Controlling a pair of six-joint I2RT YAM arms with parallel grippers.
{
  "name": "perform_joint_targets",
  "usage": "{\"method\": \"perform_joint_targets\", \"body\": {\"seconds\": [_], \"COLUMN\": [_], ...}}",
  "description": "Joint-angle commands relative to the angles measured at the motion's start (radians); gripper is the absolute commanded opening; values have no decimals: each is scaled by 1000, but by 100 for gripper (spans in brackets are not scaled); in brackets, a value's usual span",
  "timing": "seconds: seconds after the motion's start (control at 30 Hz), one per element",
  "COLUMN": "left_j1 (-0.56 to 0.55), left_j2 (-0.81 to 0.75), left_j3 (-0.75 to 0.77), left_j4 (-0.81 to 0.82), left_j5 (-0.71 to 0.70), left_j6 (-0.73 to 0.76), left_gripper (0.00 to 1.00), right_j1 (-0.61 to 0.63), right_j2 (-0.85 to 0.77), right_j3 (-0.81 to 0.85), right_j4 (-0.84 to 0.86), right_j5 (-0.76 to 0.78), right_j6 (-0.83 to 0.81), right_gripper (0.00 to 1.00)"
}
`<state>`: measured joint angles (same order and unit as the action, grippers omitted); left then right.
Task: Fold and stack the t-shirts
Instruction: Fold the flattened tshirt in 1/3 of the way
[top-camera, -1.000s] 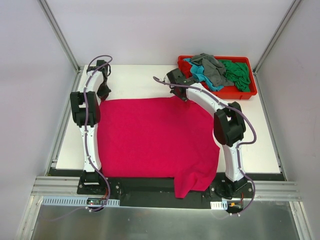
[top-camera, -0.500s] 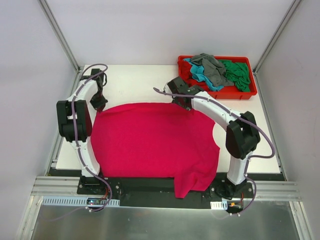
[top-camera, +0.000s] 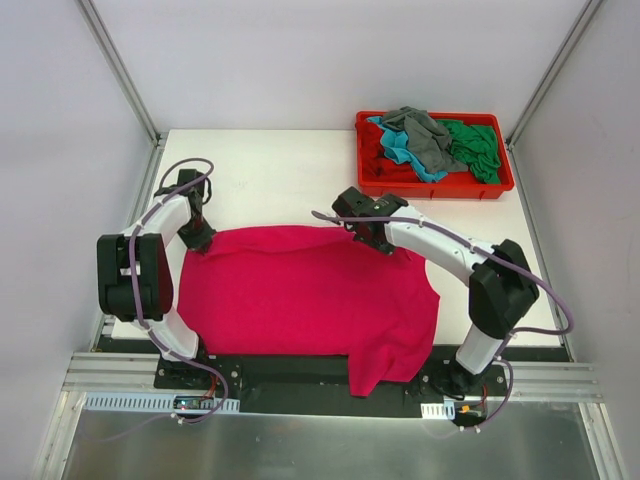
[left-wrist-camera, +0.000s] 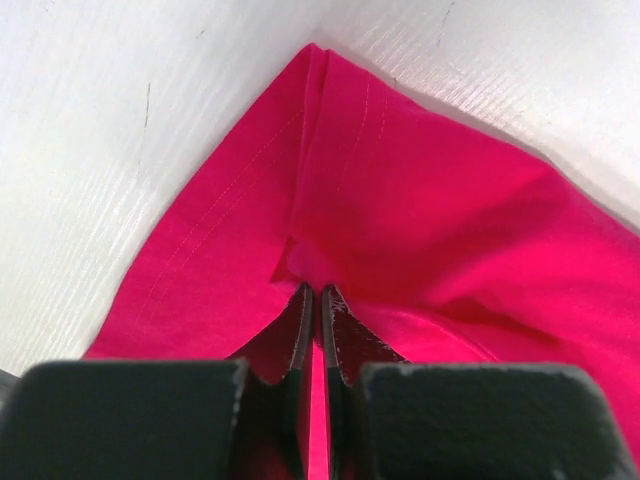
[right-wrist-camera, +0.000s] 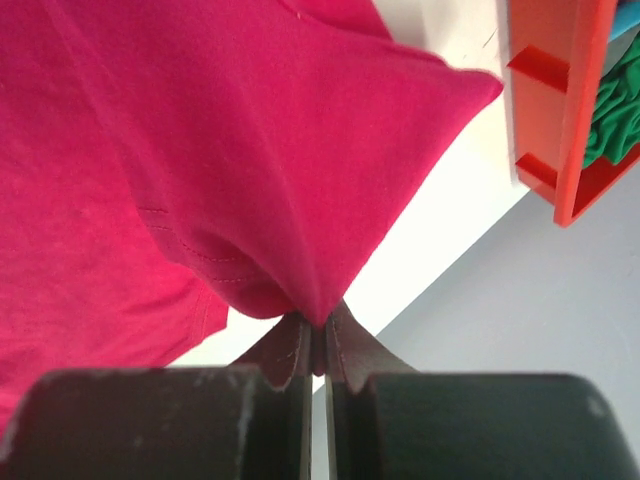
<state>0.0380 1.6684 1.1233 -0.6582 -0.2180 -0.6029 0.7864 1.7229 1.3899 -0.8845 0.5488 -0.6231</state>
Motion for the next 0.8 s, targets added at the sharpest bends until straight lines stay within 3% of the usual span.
{"method": "perform_joint_targets", "body": {"seconds": [0.0, 0.33, 0.57, 0.77], "left_j1": [-9, -7, -6, -6], "left_j2": [-52, -121, -139, -133], "left_j3": [-20, 15, 55, 33], "left_j4": [19, -6, -47, -49], "left_j5": [-21, -56, -182, -156], "left_j6": [-18, 3, 18, 35], "left_gripper": [0, 0, 0, 0], "right_j1": [25, 63, 70, 70], "right_j2": [-60, -85, -98, -97], "right_j3": [-23, -11, -28, -42], "right_j4": [-125, -163, -151, -151], "right_j5": [51, 56, 42, 14], "right_j6": [56, 63, 68, 77], "right_gripper": [0, 1, 0, 0]}}
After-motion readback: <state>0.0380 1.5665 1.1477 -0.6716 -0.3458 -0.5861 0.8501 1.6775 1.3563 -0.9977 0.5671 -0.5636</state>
